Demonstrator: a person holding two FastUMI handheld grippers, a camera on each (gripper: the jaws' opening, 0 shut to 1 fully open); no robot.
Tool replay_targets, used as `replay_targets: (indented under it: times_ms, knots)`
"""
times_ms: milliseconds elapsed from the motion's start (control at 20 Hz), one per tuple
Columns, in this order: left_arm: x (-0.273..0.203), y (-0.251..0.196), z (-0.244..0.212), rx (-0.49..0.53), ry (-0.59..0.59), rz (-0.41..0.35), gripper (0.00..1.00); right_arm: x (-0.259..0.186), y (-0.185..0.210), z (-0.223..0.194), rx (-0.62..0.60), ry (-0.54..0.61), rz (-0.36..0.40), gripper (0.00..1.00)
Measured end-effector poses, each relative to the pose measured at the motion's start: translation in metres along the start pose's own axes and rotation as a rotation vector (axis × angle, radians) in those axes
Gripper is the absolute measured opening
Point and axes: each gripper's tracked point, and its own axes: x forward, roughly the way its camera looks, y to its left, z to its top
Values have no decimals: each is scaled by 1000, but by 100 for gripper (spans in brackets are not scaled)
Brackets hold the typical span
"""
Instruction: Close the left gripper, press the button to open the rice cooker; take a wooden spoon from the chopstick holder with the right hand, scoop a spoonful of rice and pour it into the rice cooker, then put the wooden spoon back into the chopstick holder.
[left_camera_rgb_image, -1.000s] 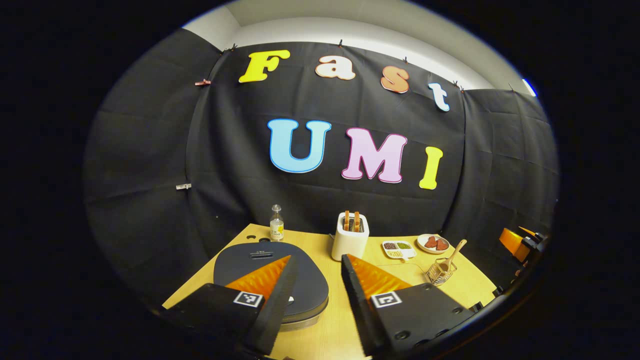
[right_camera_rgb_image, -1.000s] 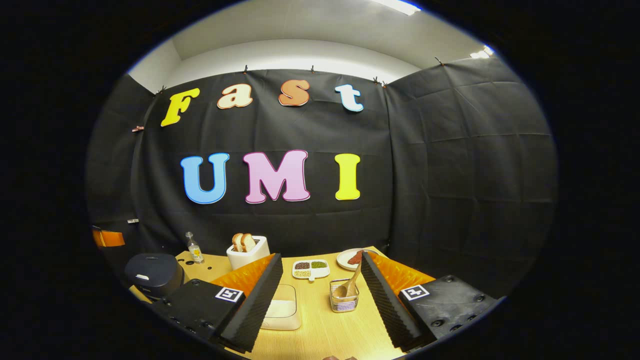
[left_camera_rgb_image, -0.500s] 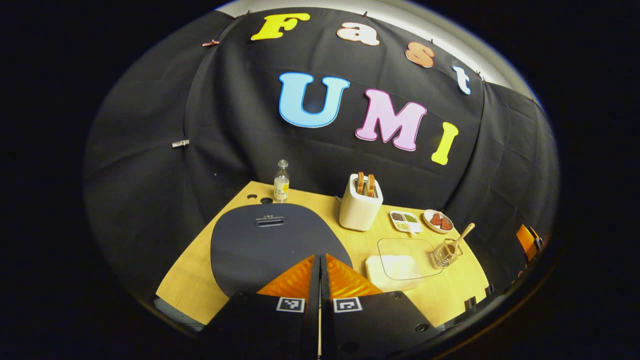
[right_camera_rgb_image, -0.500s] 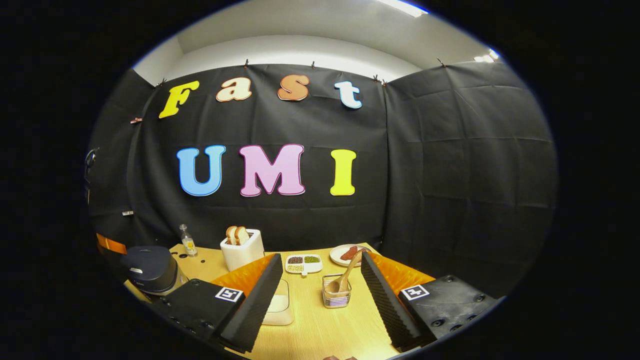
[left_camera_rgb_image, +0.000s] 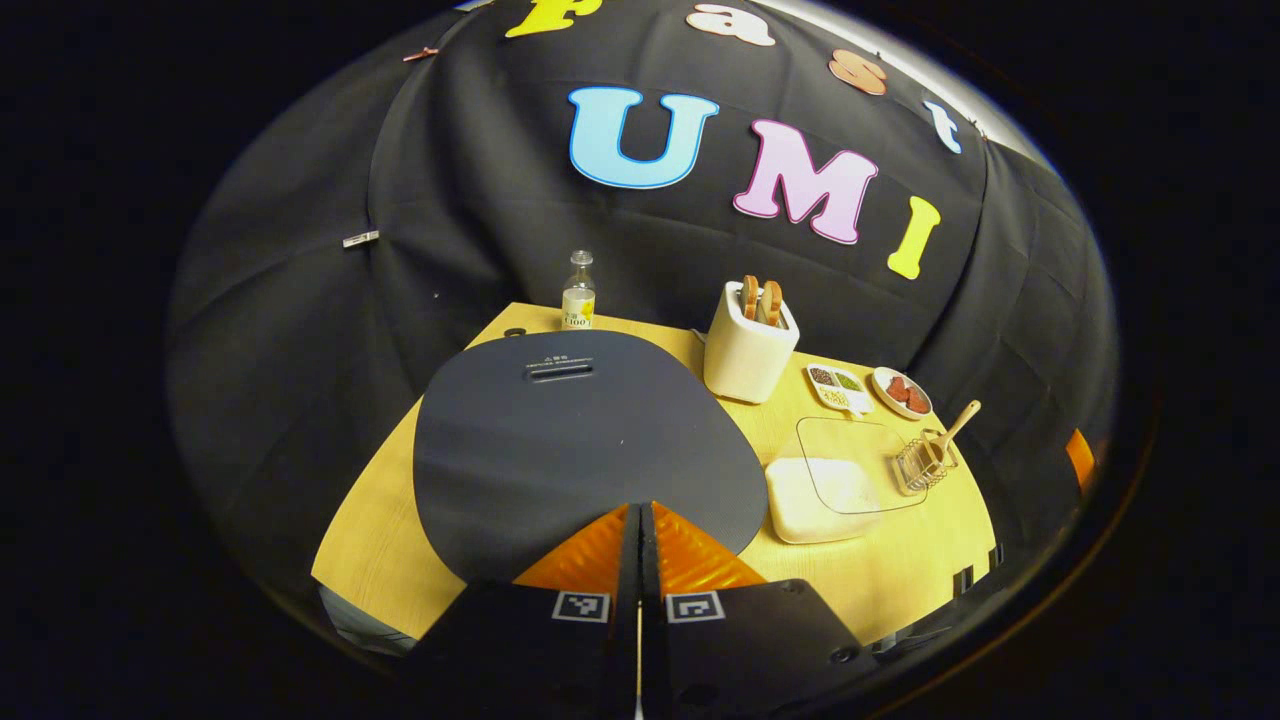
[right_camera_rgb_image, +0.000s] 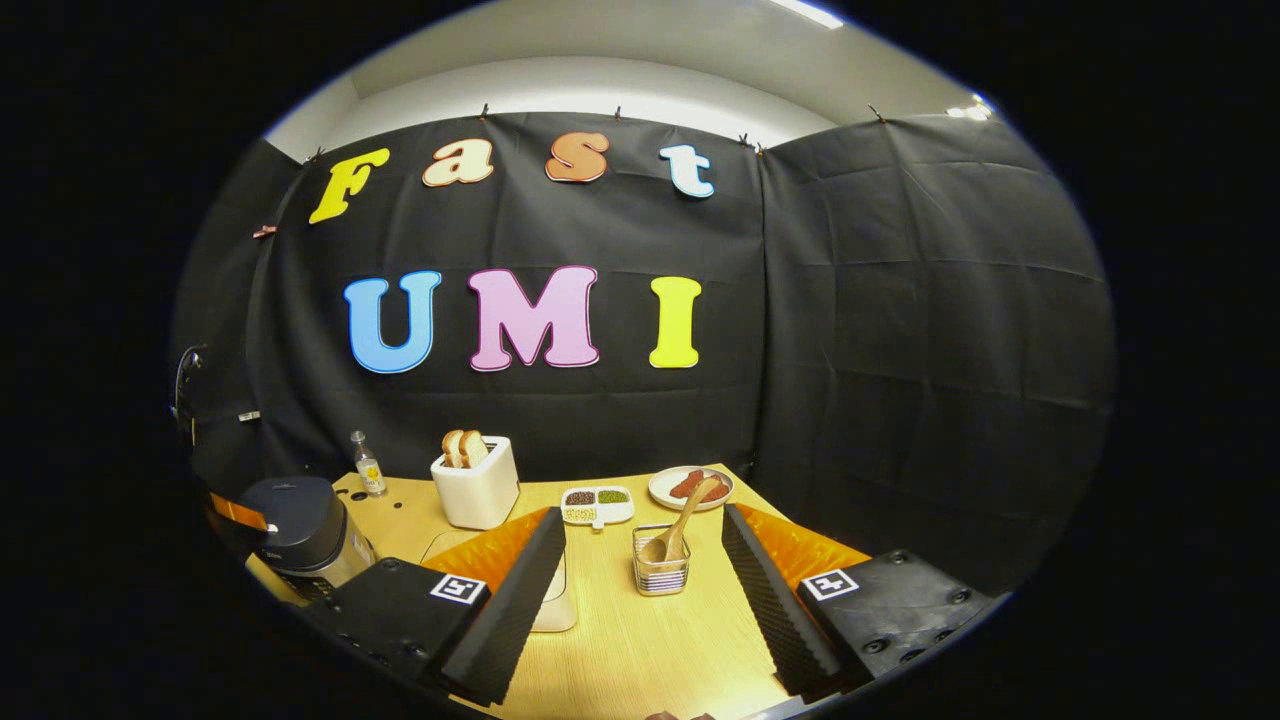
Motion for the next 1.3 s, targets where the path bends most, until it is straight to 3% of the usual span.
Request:
replay_targets:
  times_ms: [400, 650, 900, 1100, 1300]
  knots:
    - [7, 1, -9, 39, 8, 46, 7, -2, 10, -10, -8, 26, 35, 99]
    - [-6, -4, 0, 71, -65, 61, 7, 0, 5, -12, -12, 34, 42, 98]
    - [-61, -7, 82, 54, -365, 155, 8, 23, -7, -7, -8, 45, 26, 98]
    - [-84, -20, 100, 69, -411, 186, 8, 56, -17, -2, 3, 53, 25, 99]
    - [-79, -33, 89, 4, -381, 185, 41, 95, -30, -6, 67, 92, 29, 98]
